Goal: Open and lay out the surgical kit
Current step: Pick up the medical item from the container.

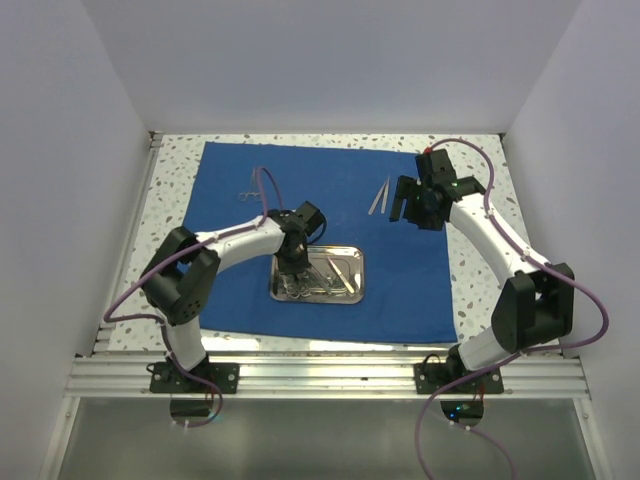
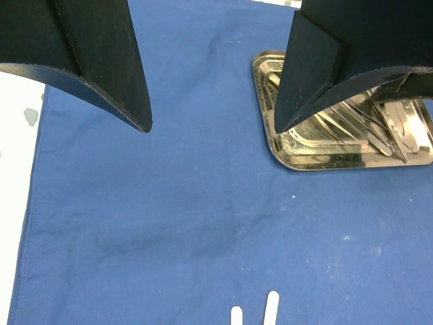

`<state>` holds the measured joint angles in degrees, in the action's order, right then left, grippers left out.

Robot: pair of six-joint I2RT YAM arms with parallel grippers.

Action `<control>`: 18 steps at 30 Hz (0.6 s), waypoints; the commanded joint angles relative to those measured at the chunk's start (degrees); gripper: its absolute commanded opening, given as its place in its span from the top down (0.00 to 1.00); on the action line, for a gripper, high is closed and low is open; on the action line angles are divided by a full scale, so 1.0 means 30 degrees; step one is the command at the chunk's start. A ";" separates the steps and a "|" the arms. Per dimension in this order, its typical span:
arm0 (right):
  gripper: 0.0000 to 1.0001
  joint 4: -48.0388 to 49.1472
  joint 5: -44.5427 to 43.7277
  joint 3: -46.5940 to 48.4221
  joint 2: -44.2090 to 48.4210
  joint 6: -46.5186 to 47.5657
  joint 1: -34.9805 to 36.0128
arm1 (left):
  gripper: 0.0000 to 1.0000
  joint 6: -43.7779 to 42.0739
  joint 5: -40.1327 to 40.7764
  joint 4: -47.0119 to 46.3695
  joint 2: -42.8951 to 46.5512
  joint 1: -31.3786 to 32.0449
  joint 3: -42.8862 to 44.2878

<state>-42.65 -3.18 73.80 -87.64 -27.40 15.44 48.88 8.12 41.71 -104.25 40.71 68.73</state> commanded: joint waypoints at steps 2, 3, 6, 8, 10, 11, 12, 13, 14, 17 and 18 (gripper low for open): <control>0.24 0.0068 0.0445 0.0302 0.0149 0.0197 0.0097 | 1.00 0.0083 0.0515 0.1650 0.0614 0.0170 0.0995; 0.24 0.0068 0.0445 0.0302 0.0178 0.0197 0.0068 | 1.00 0.0054 0.0516 0.2087 0.0792 0.0171 0.1113; 0.24 -0.0049 0.0445 0.0419 0.0266 0.0226 0.0097 | 1.00 0.0141 0.0545 0.2937 0.1758 0.0200 0.1464; 0.24 -0.0079 0.0416 0.0449 0.0296 0.0168 0.0097 | 1.00 0.0112 0.0545 0.3262 0.2374 0.0200 0.1669; 0.24 -0.0138 0.0416 0.0594 0.0354 0.0138 0.0097 | 1.00 -0.0150 0.0574 0.3760 0.2609 0.0171 0.2136; 0.24 -0.0225 0.0387 0.0624 0.0354 0.0022 0.0097 | 1.00 -0.0297 0.0807 0.3964 0.2697 0.0171 0.2400; 0.24 -0.0254 0.0357 0.0683 0.0354 -0.0037 0.0068 | 1.00 -0.0472 0.1012 0.4285 0.2698 0.0142 0.2635; 0.24 -0.0284 0.0299 0.0741 0.0354 -0.0066 0.0097 | 1.00 -0.1054 0.1362 0.4434 0.2669 0.0141 0.3304; 0.24 -0.0371 0.0443 0.0858 0.0354 -0.0212 0.0097 | 1.00 -0.1437 0.2410 0.4696 0.2437 -0.0033 0.3717; 0.24 -0.0430 0.0737 0.0859 0.0501 -0.0359 0.0097 | 1.00 -0.3719 0.3679 0.4729 0.1561 -0.0793 0.5211; 0.24 -0.0489 0.0912 0.0801 0.0559 -0.0389 0.0155 | 1.00 -0.4451 0.3738 0.4206 0.1295 -0.1637 0.5621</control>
<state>-42.98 -2.57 73.97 -87.68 -27.77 15.44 42.98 13.69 54.17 -98.96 39.79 80.84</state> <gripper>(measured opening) 0.764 0.034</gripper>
